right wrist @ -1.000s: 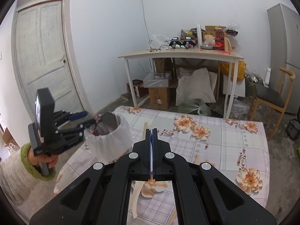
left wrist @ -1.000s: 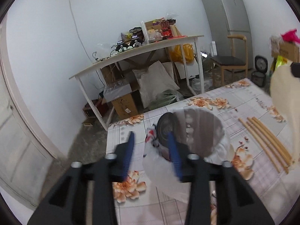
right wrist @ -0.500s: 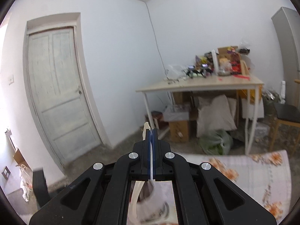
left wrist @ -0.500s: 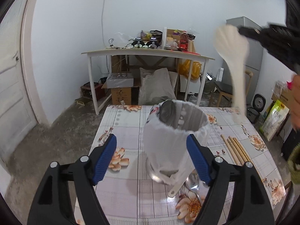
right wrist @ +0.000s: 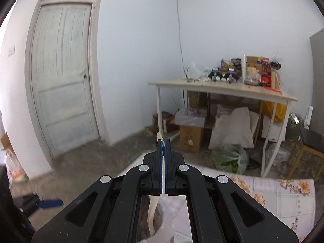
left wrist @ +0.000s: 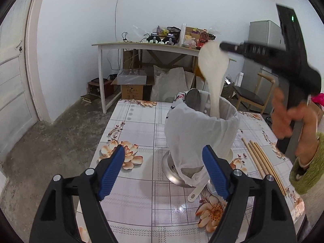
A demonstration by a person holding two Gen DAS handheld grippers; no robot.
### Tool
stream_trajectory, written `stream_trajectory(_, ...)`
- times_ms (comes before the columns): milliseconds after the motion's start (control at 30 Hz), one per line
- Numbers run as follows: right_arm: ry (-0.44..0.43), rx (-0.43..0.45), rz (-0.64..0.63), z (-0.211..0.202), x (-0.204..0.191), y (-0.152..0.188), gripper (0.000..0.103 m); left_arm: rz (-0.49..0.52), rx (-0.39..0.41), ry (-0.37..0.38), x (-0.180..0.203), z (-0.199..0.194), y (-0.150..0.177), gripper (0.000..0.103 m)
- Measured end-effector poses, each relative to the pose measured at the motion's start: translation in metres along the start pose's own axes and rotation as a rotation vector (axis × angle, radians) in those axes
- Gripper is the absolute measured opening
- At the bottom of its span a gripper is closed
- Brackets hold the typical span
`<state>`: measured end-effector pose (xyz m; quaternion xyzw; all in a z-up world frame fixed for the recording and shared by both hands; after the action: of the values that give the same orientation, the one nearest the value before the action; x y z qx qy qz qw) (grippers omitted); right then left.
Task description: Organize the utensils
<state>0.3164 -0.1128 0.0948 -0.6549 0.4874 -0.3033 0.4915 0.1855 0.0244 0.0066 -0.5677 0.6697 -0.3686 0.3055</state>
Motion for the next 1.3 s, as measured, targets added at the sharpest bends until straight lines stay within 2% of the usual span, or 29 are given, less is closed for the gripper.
stream_trajectory(300, -0.017, -0.103, 0.023, -0.012, -0.005, 0.04, 0.005, -0.007, -0.021, 0.009, -0.001, 0.0, 0.004, 0.077)
stream_trajectory(367, -0.024, -0.112, 0.057, -0.019, -0.002, 0.044, 0.022, -0.006, -0.03, 0.011, 0.0, -0.001, 0.008, 0.077)
stream_trajectory(433, -0.029, -0.111, 0.087, -0.027, 0.002, 0.046, 0.033, -0.002, -0.038, 0.013, 0.001, -0.001, 0.011, 0.077)
stream_trajectory(633, -0.018, -0.105, 0.194, -0.064, 0.013, 0.054, 0.041, 0.002, -0.047, 0.021, 0.005, -0.005, 0.016, 0.077)
stream_trajectory(733, -0.032, -0.145, 0.277, -0.081, 0.015, 0.074, 0.043, 0.004, -0.049, 0.022, 0.006, -0.007, 0.02, 0.077)
stream_trajectory(800, -0.062, -0.2, 0.34, -0.089, 0.007, 0.099, 0.044, 0.01, -0.061, 0.022, 0.007, -0.006, 0.024, 0.076)
stream_trajectory(1000, -0.126, -0.401, 0.43, -0.074, -0.038, 0.18, 0.045, 0.041, -0.104, 0.004, 0.012, 0.001, 0.045, 0.077)
stream_trajectory(1200, -0.064, -0.547, 0.329, -0.047, -0.07, 0.239, 0.044, 0.042, -0.137, -0.003, 0.008, 0.005, 0.059, 0.076)
stream_trajectory(1267, -0.039, -0.579, 0.289, -0.041, -0.073, 0.251, 0.032, 0.043, -0.135, -0.007, 0.007, 0.005, 0.06, 0.076)
stream_trajectory(1300, -0.03, -0.591, 0.276, -0.039, -0.074, 0.254, 0.03, 0.041, -0.135, -0.007, 0.006, 0.006, 0.06, 0.076)
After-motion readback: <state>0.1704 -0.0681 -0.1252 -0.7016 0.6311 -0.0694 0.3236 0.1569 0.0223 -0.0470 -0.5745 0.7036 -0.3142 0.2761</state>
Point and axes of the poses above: each gripper's, at about its wrist camera, not at the fingertips, and z roughly the way its jaws point, x to its right, y to its underside, the point moved 9 cm from there along z, roughly the way its jaws point, and after that the axes turned 10 degrees about -y, right-handed, at the moved point
